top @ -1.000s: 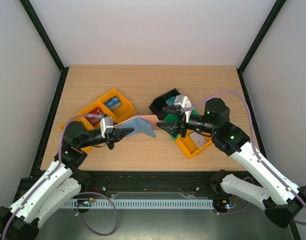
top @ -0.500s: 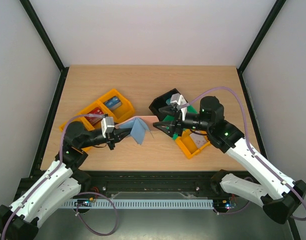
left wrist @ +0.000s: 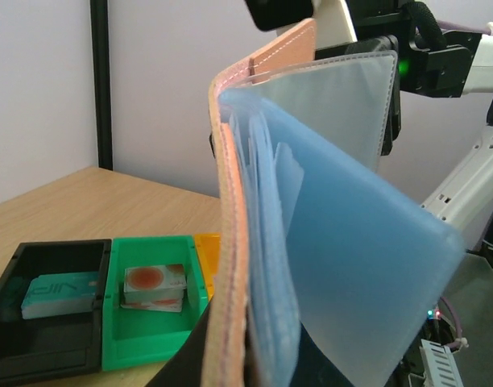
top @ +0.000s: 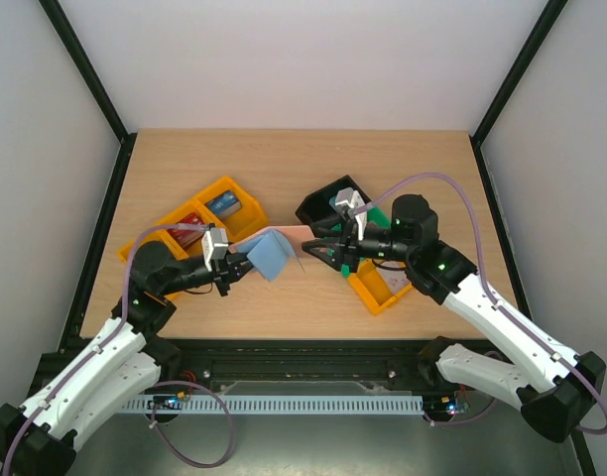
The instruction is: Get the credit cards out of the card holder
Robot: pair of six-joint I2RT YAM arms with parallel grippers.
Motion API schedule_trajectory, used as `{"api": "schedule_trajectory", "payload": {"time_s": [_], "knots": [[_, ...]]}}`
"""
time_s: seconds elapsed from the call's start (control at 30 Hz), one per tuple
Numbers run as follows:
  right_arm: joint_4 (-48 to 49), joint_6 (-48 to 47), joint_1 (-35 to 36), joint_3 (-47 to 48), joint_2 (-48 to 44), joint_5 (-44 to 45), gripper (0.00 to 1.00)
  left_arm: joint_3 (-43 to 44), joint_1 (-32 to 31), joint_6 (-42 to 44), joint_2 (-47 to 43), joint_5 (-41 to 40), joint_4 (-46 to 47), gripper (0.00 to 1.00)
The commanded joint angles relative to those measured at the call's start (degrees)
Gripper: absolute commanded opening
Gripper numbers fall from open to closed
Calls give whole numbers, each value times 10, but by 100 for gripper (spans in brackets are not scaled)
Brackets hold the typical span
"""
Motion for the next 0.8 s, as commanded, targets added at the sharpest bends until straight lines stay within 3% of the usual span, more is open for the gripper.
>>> {"api": "schedule_trajectory", "payload": {"time_s": [0.0, 0.13, 0.17, 0.23, 0.27, 0.33, 0.37, 0.5, 0.63, 0.77], "knots": [[42, 27, 5, -2, 5, 2, 47, -2, -3, -2, 1, 1, 34, 2], [48, 29, 5, 2, 2, 12, 5, -3, -3, -3, 0, -3, 29, 2], [49, 34, 5, 1, 0, 23, 2, -4, -3, -3, -1, -5, 26, 2], [35, 44, 5, 4, 3, 58, 2, -12, -2, -16, -3, -25, 23, 2], [21, 45, 5, 7, 8, 71, 2, -17, -2, -36, -3, -47, 23, 9], [-7, 57, 5, 16, 21, 89, 2, -31, 4, -75, -8, -93, 25, 39], [-17, 65, 5, 19, 27, 97, 1, -38, 10, -92, -13, -109, 23, 49], [-18, 137, 5, 6, 54, 121, 2, -57, 61, -161, -38, -186, -14, 71], [-8, 209, 11, -15, 107, 107, 2, -79, 152, -233, -80, -250, -49, 81], [19, 239, 64, -13, 174, 110, 2, -91, 216, -238, -131, -261, -82, 89]]}}
